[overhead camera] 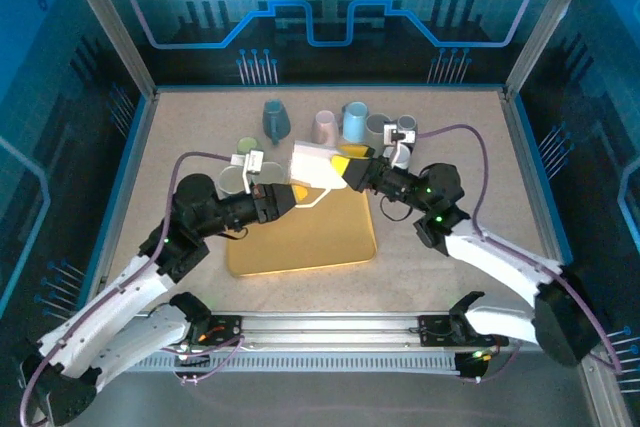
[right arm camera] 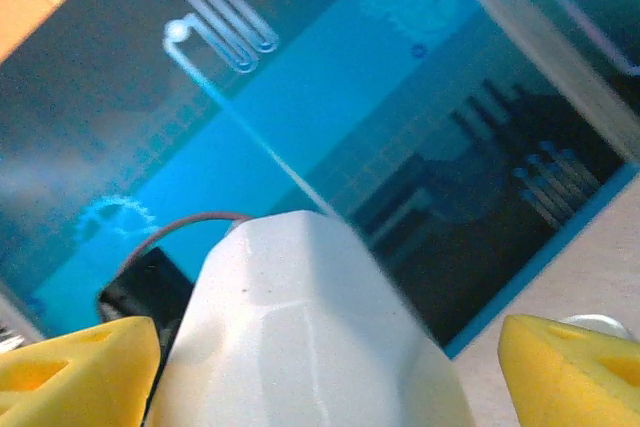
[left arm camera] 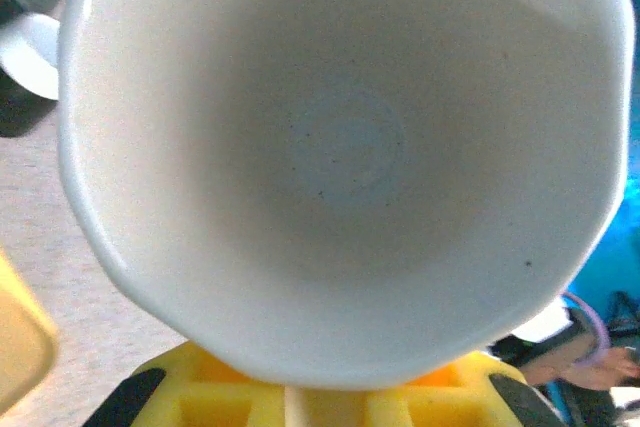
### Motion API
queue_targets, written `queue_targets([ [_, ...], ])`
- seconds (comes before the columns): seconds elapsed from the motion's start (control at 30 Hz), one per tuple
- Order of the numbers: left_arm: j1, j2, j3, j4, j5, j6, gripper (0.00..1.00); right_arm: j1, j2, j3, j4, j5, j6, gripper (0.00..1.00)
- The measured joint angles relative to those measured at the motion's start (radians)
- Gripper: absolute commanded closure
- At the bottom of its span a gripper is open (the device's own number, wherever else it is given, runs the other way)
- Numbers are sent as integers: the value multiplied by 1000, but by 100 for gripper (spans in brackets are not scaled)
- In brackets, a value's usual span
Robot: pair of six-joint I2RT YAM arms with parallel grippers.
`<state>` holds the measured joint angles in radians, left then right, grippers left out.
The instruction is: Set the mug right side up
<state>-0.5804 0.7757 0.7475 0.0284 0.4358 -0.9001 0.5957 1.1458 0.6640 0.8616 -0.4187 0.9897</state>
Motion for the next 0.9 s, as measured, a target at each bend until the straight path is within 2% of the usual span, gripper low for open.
queue_targets([
  [0.1,0,7,78,-168,-55,99,100,2,-104,43,-321,123,-146,12],
  [0.23,-19,81,191,-342,-153,216,100,2,-181,138,-724,369,-299,14],
  [0.37,-82,227,305,-481,-319,284,100,2,-237,161,-975,575,-375,16],
  [0.47,-139,367,398,-581,-466,305,100,2,-277,162,-1102,682,-401,16],
  [0.63,-243,602,568,-723,-695,296,100,2,-287,202,-1233,780,-415,16],
  [0.77,-292,745,665,-799,-818,266,100,1,-288,224,-1269,813,-420,16],
  [0.9,-303,864,729,-868,-899,220,100,1,-288,224,-1291,826,-435,17],
])
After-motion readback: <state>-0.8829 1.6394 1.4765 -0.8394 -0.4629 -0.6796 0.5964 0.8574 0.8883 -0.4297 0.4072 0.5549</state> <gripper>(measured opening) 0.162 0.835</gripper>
